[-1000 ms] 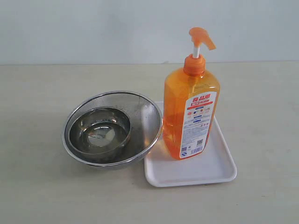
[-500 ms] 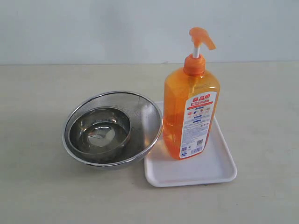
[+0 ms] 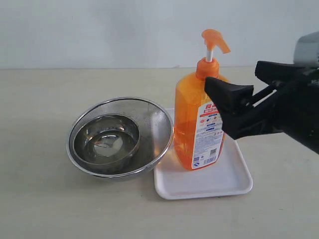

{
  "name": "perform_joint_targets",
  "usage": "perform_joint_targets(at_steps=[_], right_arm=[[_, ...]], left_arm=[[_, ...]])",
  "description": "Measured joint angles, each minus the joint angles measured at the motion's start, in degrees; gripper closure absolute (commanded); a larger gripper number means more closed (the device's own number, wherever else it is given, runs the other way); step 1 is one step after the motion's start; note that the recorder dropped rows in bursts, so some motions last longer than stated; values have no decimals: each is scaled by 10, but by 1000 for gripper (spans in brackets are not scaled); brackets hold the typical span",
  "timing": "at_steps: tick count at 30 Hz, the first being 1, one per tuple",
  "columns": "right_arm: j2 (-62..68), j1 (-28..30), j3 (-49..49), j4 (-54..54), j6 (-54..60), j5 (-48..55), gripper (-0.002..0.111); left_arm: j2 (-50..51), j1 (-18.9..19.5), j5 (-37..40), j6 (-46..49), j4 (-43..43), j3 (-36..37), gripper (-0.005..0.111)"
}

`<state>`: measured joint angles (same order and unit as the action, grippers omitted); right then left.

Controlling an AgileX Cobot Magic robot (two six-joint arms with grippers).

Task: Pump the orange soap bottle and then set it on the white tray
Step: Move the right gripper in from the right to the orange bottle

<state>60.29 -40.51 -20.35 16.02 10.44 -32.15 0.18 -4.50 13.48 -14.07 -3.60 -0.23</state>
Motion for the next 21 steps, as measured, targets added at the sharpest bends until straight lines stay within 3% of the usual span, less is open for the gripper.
perform_joint_targets(at_steps=[9,21], right_arm=[[102,0,0,-2,0,-126,38],[206,0,0,-31,-22,-278,35]], left_arm=[[0,0,0,0,0,0,101],[0,0,0,0,0,0,101]])
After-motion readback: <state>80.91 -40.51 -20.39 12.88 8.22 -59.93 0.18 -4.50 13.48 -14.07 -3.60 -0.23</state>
